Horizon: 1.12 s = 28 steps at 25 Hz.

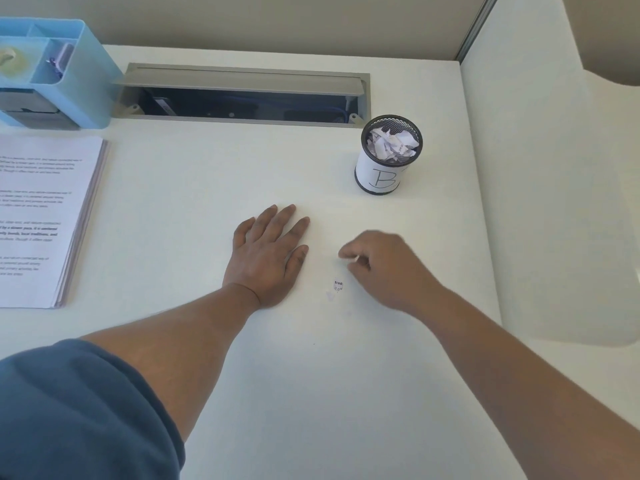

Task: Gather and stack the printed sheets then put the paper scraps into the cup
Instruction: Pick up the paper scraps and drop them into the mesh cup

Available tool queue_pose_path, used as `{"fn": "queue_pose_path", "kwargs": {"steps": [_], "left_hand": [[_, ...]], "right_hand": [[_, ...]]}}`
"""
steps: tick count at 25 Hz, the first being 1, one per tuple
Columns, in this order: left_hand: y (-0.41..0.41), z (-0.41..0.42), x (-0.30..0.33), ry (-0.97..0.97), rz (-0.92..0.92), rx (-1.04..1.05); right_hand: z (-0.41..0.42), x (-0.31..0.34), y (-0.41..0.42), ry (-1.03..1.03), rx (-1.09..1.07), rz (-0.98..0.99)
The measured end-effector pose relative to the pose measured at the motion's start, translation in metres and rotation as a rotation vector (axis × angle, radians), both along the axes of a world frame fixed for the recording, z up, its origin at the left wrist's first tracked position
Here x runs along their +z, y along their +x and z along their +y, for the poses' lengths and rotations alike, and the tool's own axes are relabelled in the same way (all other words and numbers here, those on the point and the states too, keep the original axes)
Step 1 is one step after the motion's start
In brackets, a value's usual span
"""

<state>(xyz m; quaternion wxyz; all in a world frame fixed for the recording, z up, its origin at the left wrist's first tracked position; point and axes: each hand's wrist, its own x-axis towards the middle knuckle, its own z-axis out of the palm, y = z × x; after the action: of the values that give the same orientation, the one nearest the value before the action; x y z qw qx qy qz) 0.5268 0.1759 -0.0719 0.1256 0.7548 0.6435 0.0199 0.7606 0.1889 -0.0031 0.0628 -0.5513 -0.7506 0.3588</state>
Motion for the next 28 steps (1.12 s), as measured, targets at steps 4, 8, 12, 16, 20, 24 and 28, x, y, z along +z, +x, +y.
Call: {"fn": "queue_pose_path", "kwargs": {"steps": [4,8,12,16,20,24,28], "left_hand": [[0.0,0.0,0.001,-0.005,0.0,0.0],[0.0,0.0,0.002,-0.003,0.0,0.001],[0.0,0.0,0.001,-0.008,0.003,0.002],[0.0,0.0,0.002,-0.013,-0.001,0.002],[0.0,0.0,0.002,-0.015,-0.009,0.005],[0.0,0.0,0.002,-0.015,-0.006,0.005],[0.0,0.0,0.001,-0.011,-0.002,0.003]], "right_hand": [[-0.032,-0.016,-0.009,-0.053,0.035,-0.107],[-0.044,-0.017,-0.022,-0.062,-0.027,-0.141],[-0.049,-0.019,-0.029,0.001,-0.058,-0.143],[-0.044,-0.014,-0.029,0.008,0.034,-0.205],[-0.034,-0.011,-0.014,-0.049,0.148,-0.147],[-0.032,-0.014,0.004,-0.114,0.247,-0.158],[-0.043,-0.015,0.002,-0.096,0.283,-0.165]]}}
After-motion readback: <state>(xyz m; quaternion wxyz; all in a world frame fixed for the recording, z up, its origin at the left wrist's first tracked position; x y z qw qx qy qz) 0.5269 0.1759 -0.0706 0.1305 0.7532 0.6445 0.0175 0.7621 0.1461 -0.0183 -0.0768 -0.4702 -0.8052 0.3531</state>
